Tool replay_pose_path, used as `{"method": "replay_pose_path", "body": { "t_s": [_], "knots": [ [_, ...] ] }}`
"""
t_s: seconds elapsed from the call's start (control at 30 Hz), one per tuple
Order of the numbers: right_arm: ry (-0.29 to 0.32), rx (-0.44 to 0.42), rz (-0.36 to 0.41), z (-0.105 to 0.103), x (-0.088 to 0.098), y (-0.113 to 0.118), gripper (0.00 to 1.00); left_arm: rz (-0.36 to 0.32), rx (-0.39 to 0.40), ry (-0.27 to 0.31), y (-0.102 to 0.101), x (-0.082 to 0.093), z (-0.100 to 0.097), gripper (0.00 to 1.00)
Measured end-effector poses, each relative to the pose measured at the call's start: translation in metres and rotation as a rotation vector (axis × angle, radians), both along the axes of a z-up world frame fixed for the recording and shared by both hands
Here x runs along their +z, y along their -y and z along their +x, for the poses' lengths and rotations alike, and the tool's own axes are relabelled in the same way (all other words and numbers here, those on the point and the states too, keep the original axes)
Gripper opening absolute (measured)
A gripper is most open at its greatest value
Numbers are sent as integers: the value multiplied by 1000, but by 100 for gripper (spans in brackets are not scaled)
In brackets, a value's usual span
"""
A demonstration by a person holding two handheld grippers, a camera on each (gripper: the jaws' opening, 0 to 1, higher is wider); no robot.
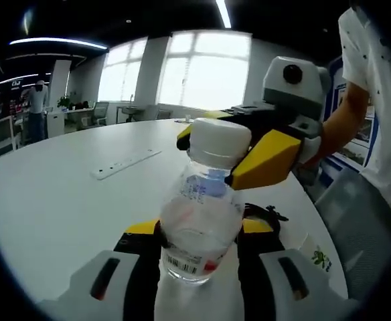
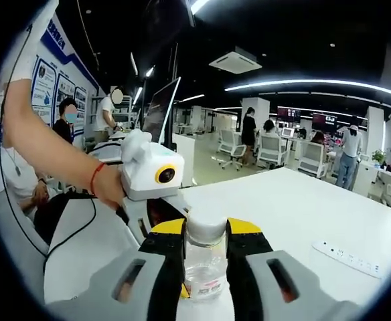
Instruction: Arrange the tabletop items into an orderly group along one side of the table until the central work area is clear of visible clutter.
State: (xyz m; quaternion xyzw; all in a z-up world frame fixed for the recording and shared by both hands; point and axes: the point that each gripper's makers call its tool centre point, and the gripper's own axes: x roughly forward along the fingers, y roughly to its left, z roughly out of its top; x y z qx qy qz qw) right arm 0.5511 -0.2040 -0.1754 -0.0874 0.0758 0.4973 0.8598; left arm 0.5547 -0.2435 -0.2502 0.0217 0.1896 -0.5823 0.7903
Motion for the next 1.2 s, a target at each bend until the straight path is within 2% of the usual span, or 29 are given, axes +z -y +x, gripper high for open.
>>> {"method": "replay_pose_path", "body": {
  "t_s": [0.2, 0.27, 0.33, 0.4, 0.5, 0.73, 0.83, 1.2],
  "knots": [
    [-7, -5, 0, 0, 0, 1, 24, 2, 1, -8, 0, -1, -1, 47],
    [-8, -3, -2, 1, 0, 0, 24, 4, 10, -32, 1, -3, -2, 49],
    [-11, -2, -2, 1, 0, 0, 26, 7, 10, -26, 1, -3, -2, 50],
    [-12, -1, -3, 0, 0, 0, 26, 8, 17, -44, 1, -3, -2, 51],
    [-14, -1, -7, -1, -1, 0, 27, 8, 17, -36, 0, -3, -2, 51],
    [-27, -5, -11, 0, -4, 0, 30, 12, 39, -42, -3, -2, 2, 57],
    [-25, -5, -10, -1, -2, 0, 31, 11, 46, -53, -3, -1, 2, 61],
    [-46, -26, 7, 2, 2, 6, 38, 20, 76, -81, -9, 0, 0, 69]
  ]
}}
